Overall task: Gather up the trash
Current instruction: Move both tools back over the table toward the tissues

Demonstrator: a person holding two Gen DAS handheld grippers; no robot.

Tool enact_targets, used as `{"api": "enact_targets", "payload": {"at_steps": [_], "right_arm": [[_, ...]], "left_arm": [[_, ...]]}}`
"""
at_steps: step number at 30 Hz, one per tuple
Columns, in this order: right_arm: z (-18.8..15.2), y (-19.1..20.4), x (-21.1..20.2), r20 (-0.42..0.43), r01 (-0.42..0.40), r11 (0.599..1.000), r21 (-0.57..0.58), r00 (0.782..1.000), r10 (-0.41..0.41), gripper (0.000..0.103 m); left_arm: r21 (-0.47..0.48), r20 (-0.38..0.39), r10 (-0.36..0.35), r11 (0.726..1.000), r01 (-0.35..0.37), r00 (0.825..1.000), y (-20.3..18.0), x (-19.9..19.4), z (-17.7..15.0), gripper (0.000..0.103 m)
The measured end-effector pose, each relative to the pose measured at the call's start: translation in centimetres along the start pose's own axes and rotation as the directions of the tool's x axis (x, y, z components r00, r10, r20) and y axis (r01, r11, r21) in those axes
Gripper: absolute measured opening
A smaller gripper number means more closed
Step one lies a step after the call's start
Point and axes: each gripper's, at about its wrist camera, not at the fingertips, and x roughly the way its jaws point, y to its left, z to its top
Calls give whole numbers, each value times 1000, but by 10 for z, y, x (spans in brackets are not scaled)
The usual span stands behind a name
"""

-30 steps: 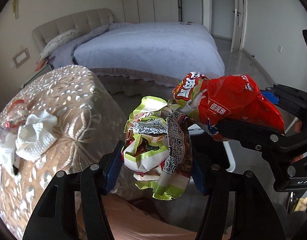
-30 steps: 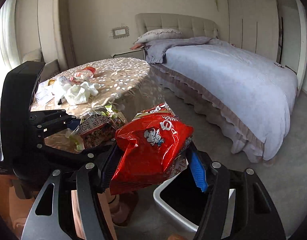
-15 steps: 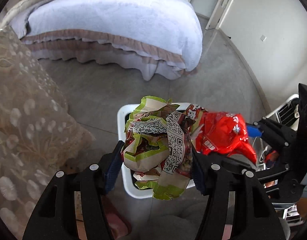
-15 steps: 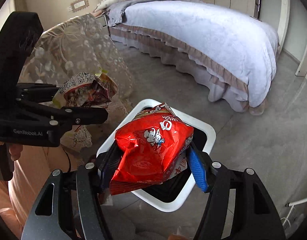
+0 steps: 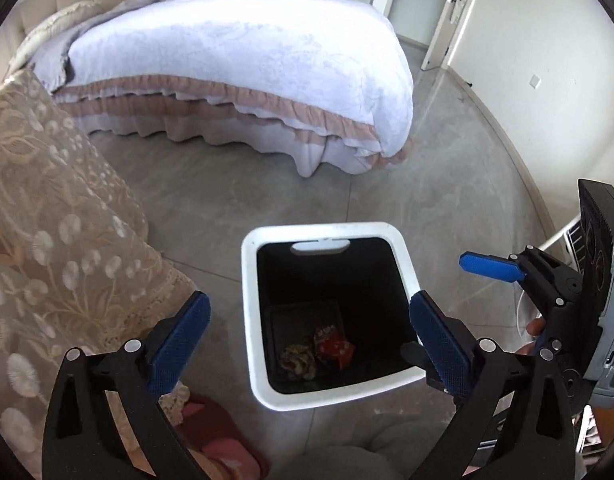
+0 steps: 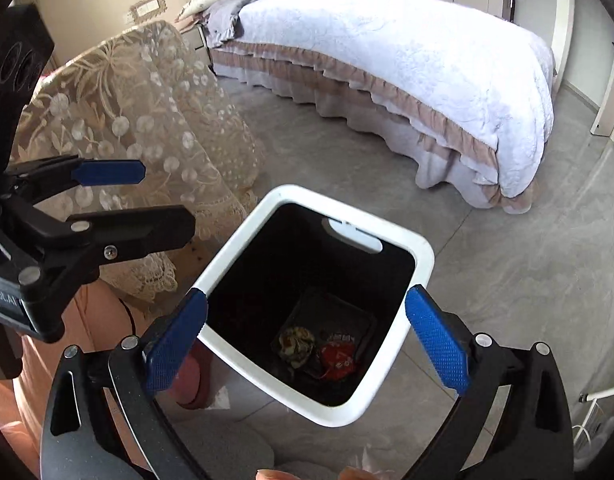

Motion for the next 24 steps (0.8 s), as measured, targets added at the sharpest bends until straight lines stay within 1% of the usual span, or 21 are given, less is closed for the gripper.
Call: {"api": "enact_targets", "payload": {"at_steps": [2, 6, 9, 11, 13, 15, 17, 18, 21, 24], "right_arm": [[11, 6, -16, 60, -10, 1000, -10, 998, 10, 98], [36, 27, -49, 167, -51, 998, -46, 984, 57, 99], [56, 49, -74, 239, -98, 991, -95, 964, 119, 99], [67, 67, -90, 271, -142, 979, -148, 946, 179, 99], [77, 85, -105, 318, -158, 967, -197, 923, 216, 99], [84, 105, -118, 370, -154, 958, -243, 898, 238, 99], [89, 123, -126, 404, -151, 950, -274, 878, 256, 99], [92, 131, -128, 410, -163, 944, -288, 869, 275, 99], [102, 156, -129, 382, -201, 923, -328, 865, 325, 99], [111, 181, -130, 361, -232, 897, -375, 855, 372, 99]], "left_arm": [[-8, 64, 32, 999, -31, 997, 2, -25, 3, 98], [-47, 170, 55, 998, -48, 984, 11, -80, 6, 98], [-68, 243, 102, 994, -88, 965, 20, -118, 5, 98], [-90, 290, 147, 988, -126, 946, 28, -143, 1, 98], [-119, 324, 204, 978, -174, 924, 36, -167, -3, 98], [-158, 360, 280, 958, -238, 890, 44, -188, -9, 98], [-205, 373, 365, 929, -307, 853, 54, -205, -16, 98], [-229, 375, 399, 914, -334, 837, 59, -213, -19, 98], [-311, 364, 496, 863, -399, 788, 82, -236, -29, 98], [-381, 346, 552, 822, -423, 759, 107, -254, -43, 98]]}}
